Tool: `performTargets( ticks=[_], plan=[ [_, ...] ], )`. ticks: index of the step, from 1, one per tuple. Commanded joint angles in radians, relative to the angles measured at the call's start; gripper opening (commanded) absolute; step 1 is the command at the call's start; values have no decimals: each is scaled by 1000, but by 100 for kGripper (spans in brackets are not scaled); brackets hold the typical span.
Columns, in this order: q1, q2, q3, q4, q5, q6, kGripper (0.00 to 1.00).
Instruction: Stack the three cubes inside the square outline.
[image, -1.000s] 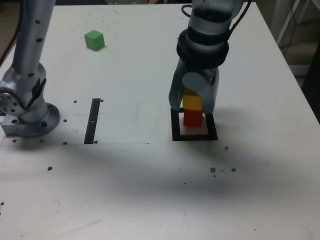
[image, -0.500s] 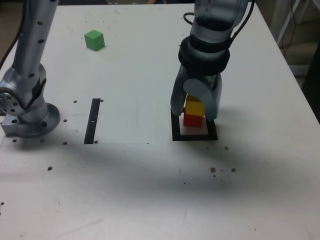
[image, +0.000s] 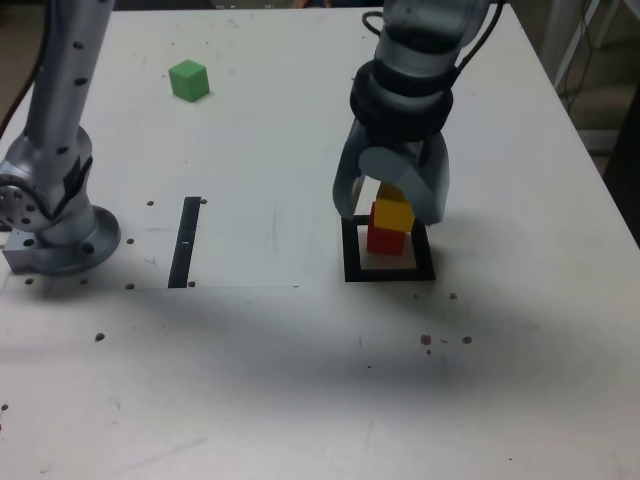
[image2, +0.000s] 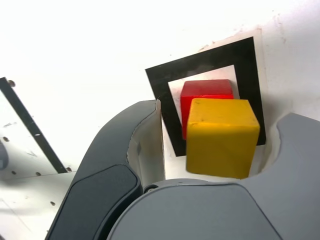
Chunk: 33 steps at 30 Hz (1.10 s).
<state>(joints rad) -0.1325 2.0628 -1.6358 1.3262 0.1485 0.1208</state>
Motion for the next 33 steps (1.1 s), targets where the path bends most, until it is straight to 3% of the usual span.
performTargets(
  ticks=[1,8,13,23,33],
  plan=[
    [2,-9,-3,13,3,-1,98],
    [19,-65,1,43,5,13,99],
    [103,-160,22,45,9,72,99],
    [429,-278,80,36,74,243,99],
    [749,-246,68,5,98,377,99]
  ],
)
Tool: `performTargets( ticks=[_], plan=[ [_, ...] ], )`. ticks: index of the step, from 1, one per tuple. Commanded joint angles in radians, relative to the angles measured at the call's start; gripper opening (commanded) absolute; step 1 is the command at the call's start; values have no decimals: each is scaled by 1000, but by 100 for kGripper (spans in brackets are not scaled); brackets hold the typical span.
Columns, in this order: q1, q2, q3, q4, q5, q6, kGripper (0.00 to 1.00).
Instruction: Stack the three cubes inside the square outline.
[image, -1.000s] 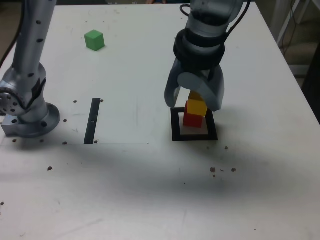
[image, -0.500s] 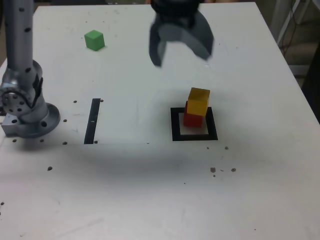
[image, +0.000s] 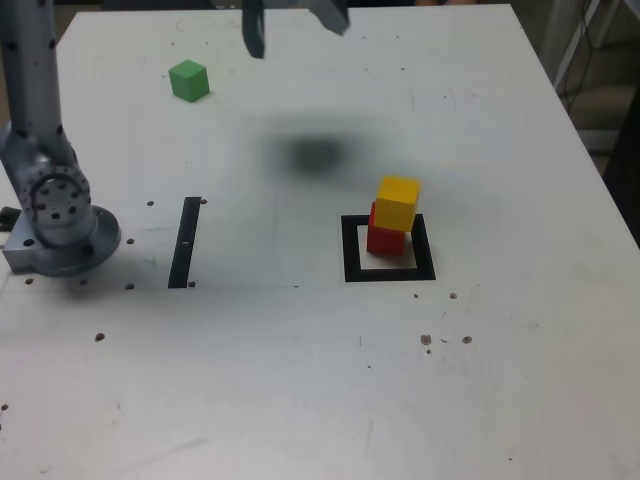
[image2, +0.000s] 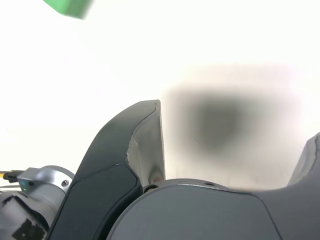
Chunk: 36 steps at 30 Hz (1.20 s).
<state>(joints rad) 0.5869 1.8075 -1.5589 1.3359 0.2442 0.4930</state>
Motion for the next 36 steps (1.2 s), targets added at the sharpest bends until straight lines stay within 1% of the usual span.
performTargets(
  ticks=[1,7,13,21,25,30,36],
  plan=[
    [52,16,-12,-5,4,12,99],
    [163,54,-22,2,16,30,99],
    [260,98,-18,11,15,43,99],
    [378,132,-19,2,18,43,99],
    [440,145,-4,4,29,38,99],
    [483,157,14,3,40,32,99],
    [517,199,35,-5,41,18,99]
  ],
)
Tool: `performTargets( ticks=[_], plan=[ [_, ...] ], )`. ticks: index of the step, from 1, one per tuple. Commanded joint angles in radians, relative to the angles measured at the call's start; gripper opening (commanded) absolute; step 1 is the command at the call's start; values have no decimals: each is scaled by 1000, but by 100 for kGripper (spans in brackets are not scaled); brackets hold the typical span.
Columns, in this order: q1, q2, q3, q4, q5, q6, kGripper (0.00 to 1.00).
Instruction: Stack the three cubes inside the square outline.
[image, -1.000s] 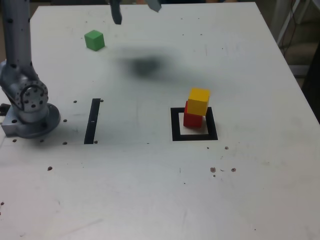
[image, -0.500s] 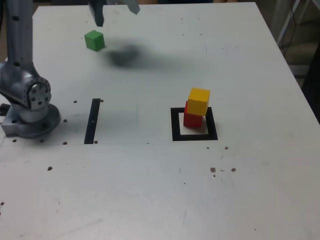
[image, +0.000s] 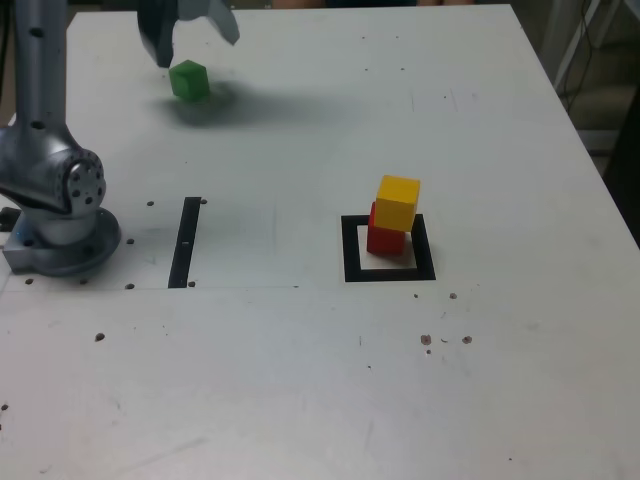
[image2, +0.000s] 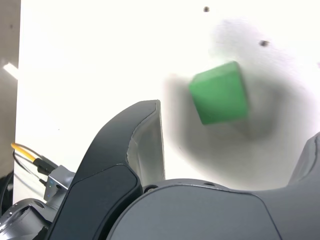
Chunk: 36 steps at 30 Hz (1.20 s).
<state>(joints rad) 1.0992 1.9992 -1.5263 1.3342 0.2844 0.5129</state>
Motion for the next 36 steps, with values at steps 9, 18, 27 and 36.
performTargets(
  ticks=[9,18,27,36],
  plan=[
    [43,58,43,-53,-9,-10,99],
    [67,97,49,-88,-29,-11,98],
    [83,113,46,-133,-63,-11,93],
    [88,122,44,-145,-63,-16,81]
  ],
)
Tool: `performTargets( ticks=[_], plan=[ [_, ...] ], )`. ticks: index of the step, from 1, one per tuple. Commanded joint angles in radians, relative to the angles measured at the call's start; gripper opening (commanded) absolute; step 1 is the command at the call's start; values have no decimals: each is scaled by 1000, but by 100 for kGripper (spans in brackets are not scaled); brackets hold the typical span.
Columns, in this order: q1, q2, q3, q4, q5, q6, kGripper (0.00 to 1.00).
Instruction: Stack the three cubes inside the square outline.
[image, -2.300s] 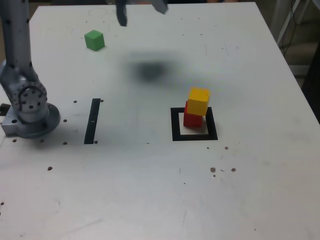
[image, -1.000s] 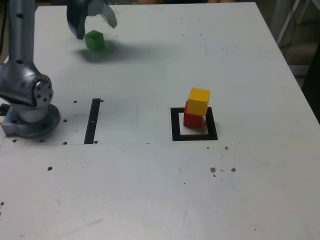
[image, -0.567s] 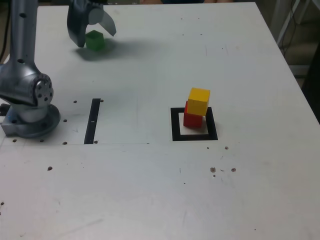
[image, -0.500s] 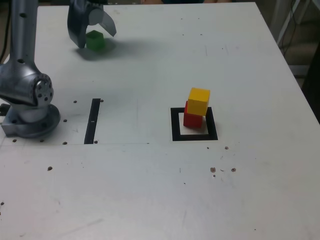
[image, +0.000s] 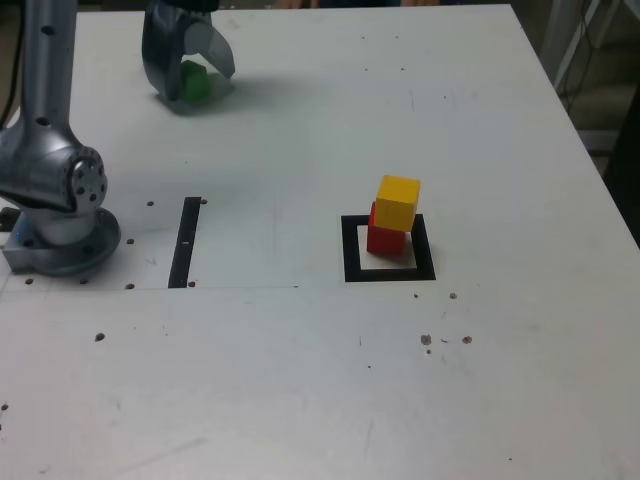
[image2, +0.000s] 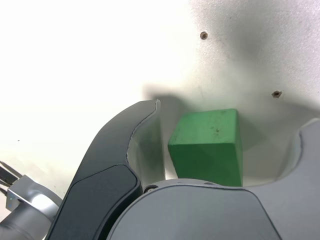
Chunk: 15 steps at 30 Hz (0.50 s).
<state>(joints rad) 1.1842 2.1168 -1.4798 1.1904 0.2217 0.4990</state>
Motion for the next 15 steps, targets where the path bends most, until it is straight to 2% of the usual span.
performTargets(
  ticks=[1,10,15],
  plan=[
    [4,5,-3,-2,0,-5,79],
    [6,2,-1,-7,4,-19,54],
    [6,-4,-3,-15,16,-20,45]
  ],
)
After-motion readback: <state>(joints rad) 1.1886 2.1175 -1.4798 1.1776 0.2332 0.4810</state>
